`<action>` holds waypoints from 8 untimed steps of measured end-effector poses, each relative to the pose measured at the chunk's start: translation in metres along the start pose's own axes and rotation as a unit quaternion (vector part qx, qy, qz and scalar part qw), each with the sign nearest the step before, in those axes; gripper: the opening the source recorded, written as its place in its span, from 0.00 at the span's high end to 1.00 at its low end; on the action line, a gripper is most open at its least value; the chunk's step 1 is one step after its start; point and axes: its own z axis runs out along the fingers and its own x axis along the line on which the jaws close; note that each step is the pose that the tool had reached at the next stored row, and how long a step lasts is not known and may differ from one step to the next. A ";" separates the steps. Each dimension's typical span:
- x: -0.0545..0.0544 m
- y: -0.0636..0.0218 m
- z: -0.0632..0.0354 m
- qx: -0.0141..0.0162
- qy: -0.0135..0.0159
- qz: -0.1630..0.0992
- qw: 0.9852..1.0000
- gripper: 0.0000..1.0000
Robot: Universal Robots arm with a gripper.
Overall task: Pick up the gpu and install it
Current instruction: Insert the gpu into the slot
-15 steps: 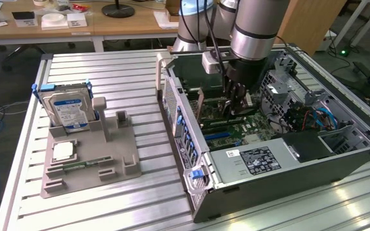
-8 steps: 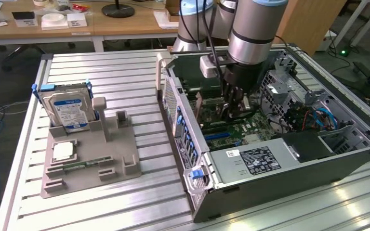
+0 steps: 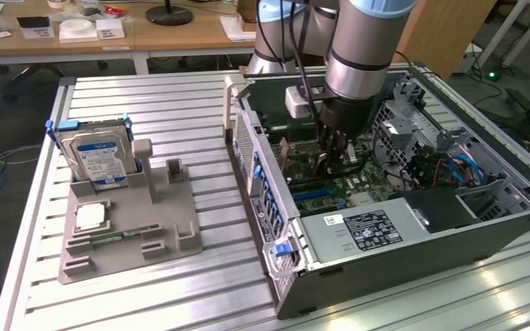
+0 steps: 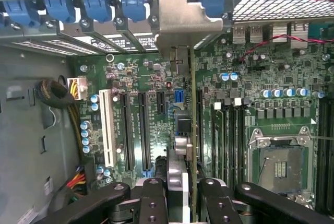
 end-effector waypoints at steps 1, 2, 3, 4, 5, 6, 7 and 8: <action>0.000 0.0001 0.0012 0.000 0.000 0.000 1.000 0.72; 0.000 0.0003 0.0024 0.000 0.000 0.000 1.000 0.72; 0.000 0.0008 0.0037 0.000 0.000 0.000 1.000 0.72; 0.001 0.0012 0.0046 0.000 0.000 0.000 1.000 0.72; 0.001 0.0013 0.0053 0.000 0.000 0.000 1.000 0.72; 0.002 0.0012 0.0062 0.000 0.000 0.000 1.000 0.72; 0.002 0.0013 0.0072 0.000 0.000 0.000 1.000 0.72; 0.003 0.0014 0.0085 0.000 0.000 0.000 1.000 0.72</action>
